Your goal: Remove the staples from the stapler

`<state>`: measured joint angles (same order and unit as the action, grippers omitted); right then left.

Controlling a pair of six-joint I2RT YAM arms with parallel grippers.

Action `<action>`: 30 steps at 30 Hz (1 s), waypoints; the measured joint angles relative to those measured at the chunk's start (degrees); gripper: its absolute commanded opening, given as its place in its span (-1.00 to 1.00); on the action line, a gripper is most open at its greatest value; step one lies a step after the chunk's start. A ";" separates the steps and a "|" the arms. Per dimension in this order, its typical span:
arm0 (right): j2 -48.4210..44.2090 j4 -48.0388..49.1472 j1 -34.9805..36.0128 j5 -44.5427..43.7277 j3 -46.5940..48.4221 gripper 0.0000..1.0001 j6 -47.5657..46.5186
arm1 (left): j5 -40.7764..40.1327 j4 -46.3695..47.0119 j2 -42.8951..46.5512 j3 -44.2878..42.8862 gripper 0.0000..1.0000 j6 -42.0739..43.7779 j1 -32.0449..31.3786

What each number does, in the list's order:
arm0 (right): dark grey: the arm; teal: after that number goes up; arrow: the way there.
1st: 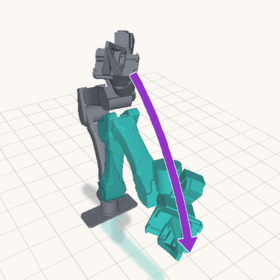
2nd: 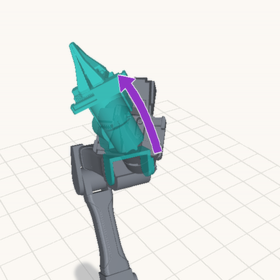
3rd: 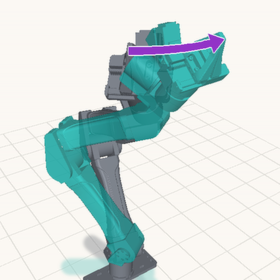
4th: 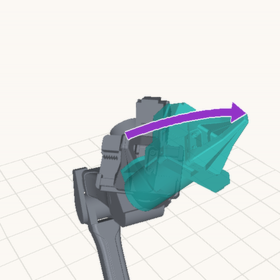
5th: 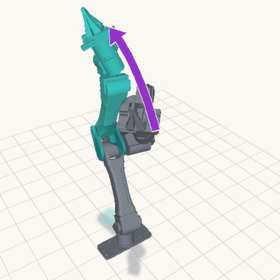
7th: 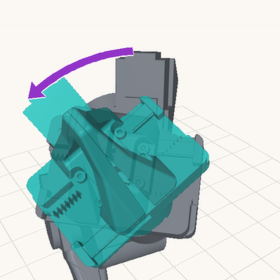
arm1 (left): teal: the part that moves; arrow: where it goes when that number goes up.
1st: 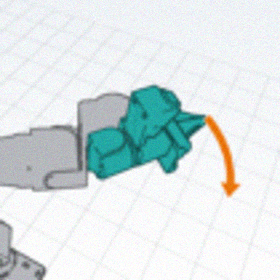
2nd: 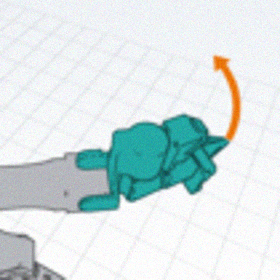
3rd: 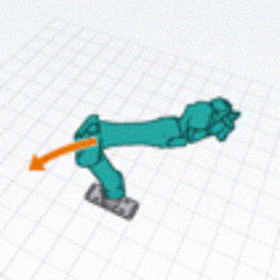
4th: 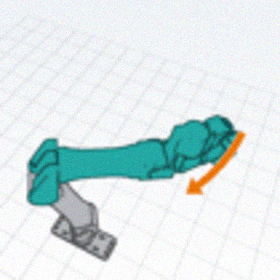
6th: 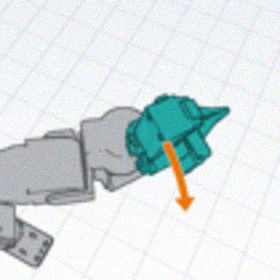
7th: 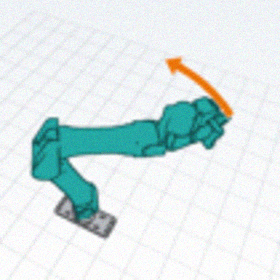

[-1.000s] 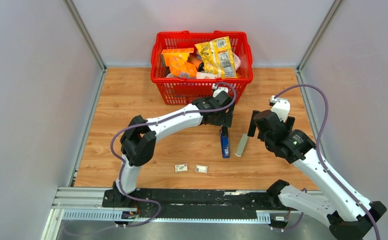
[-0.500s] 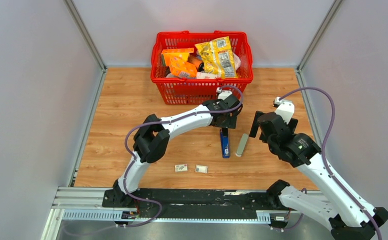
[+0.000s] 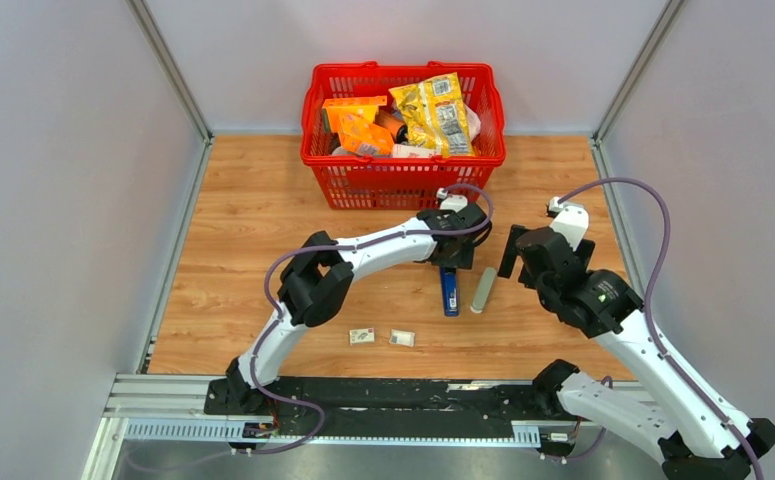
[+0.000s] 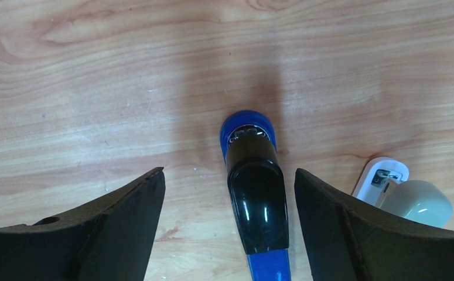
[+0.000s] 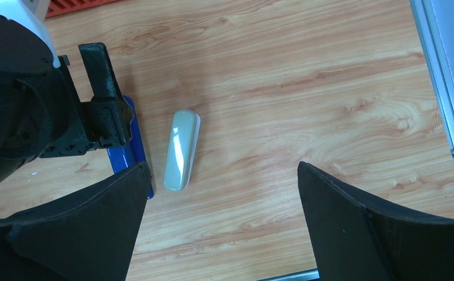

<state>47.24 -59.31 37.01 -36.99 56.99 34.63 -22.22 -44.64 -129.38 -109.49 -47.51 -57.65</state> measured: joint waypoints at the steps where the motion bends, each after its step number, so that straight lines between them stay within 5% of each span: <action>1: -0.13 -0.02 0.00 0.07 -0.02 1.00 0.00 | 0.00 -0.26 -0.20 0.00 0.69 -0.17 -0.15; 19: -2.95 -0.26 0.00 1.57 -0.83 1.00 0.04 | 0.02 -0.94 -0.66 -0.83 -0.11 -0.98 -1.79; 26: -2.99 -0.46 0.00 1.99 -0.83 1.00 0.04 | -0.11 -1.09 -0.66 -0.83 -1.00 -0.39 -1.99; 30: -2.99 -0.48 0.00 2.14 -0.83 1.00 0.04 | -0.02 -0.92 -0.66 -0.79 -1.00 0.42 -2.01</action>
<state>44.25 -59.79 37.01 -34.85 56.16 34.68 -22.24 -45.56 -130.04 -110.28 -47.09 -59.66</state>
